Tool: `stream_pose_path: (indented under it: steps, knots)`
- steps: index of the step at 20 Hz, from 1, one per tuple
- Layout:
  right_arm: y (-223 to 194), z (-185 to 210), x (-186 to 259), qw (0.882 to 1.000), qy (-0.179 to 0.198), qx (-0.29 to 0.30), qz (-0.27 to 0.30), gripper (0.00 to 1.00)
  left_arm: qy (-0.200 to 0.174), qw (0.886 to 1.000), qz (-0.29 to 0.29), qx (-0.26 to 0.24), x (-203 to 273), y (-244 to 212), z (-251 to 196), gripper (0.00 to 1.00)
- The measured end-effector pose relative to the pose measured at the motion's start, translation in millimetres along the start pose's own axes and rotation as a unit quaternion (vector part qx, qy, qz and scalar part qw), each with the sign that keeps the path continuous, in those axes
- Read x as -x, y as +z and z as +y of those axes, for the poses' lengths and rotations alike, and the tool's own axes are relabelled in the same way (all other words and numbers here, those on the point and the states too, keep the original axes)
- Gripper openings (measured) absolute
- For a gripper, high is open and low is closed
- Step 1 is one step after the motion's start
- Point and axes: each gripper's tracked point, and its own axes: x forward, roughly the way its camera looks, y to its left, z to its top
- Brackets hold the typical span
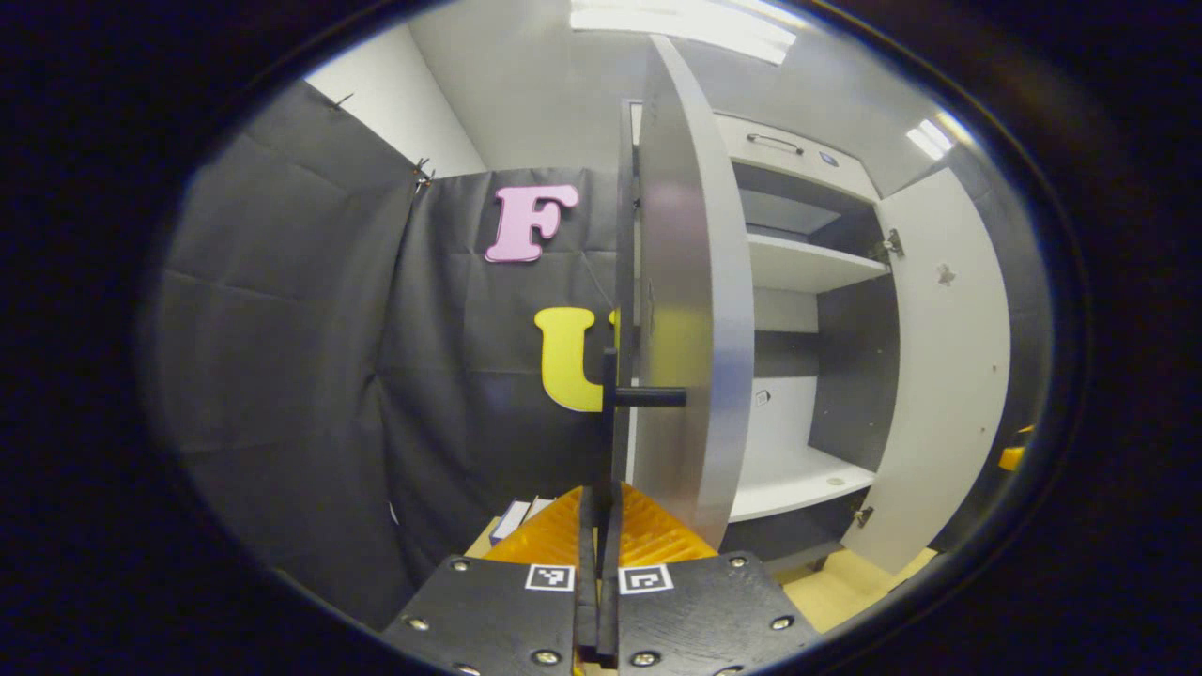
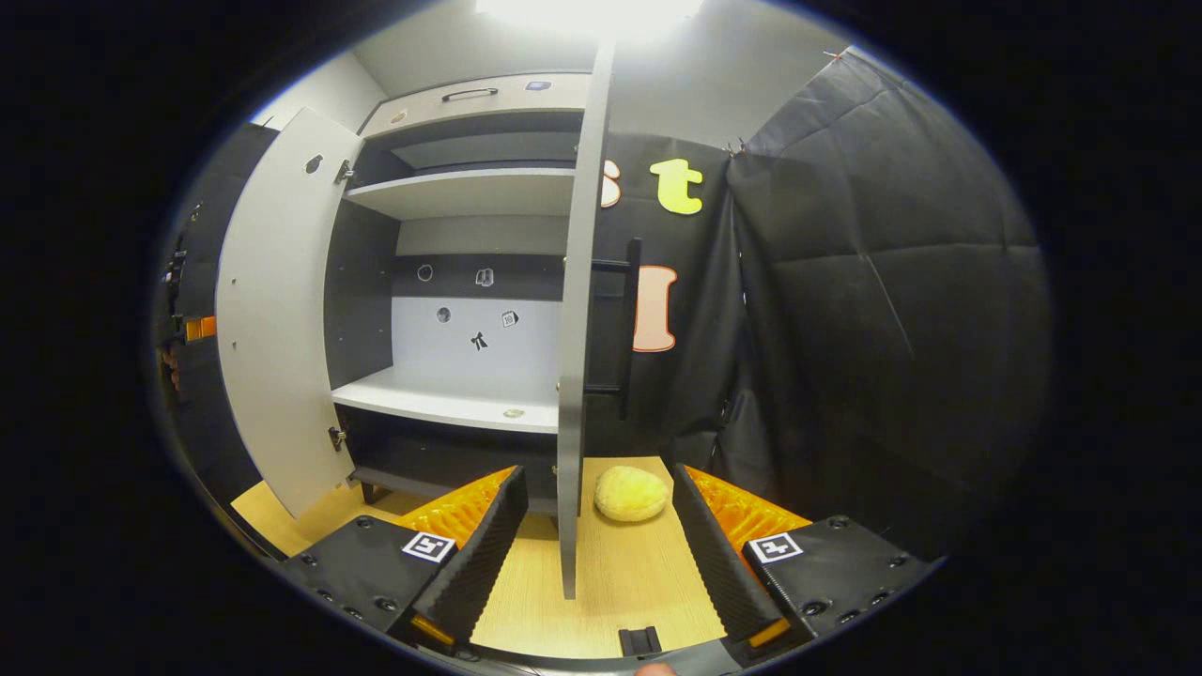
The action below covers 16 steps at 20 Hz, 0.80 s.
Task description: Open the right door of the double-door shoe cabinet with the right hand, and open the left door with the left hand.
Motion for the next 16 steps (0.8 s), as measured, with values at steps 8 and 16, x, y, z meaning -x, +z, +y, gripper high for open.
stream_pose_path:
  steps: [8,16]
  knots:
    - [1,21,11,1.0,-0.004,-0.013,-0.01,0.97,-0.001,1.0,-0.025,-0.011,30,4,2,0.0]
    - [24,17,18,0.998,0.023,-0.033,-0.051,0.98,0.036,0.999,-0.035,-0.002,108,11,4,0.02]
